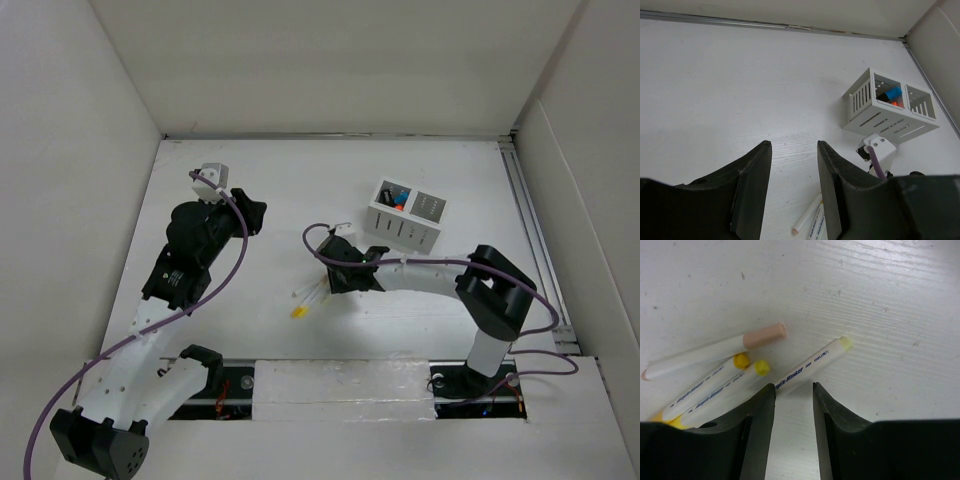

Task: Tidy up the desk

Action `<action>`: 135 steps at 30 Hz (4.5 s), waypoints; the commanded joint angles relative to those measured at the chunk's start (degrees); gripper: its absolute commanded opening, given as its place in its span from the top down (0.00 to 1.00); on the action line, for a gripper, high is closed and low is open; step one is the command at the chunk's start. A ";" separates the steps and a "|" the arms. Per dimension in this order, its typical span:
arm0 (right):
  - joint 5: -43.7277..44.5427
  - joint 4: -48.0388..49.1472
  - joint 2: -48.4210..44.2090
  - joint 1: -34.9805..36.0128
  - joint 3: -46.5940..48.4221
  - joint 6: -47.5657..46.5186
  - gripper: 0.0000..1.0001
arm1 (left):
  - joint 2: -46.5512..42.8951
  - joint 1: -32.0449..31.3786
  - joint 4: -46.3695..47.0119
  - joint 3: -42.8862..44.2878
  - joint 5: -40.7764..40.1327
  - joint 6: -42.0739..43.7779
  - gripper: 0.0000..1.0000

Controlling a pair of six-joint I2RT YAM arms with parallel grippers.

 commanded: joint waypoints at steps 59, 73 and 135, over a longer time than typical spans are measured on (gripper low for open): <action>-0.24 -0.71 3.03 -6.33 -2.91 0.64 0.70 | -2.64 -0.09 2.35 1.06 0.94 -0.05 0.62; 0.47 5.60 -7.42 -8.17 -4.76 0.30 1.00 | -2.90 -0.09 2.35 1.14 1.03 -0.05 0.62; 30.29 24.86 -23.68 -21.89 -4.75 -6.56 0.55 | -4.66 -0.09 2.43 0.79 2.70 -0.67 0.62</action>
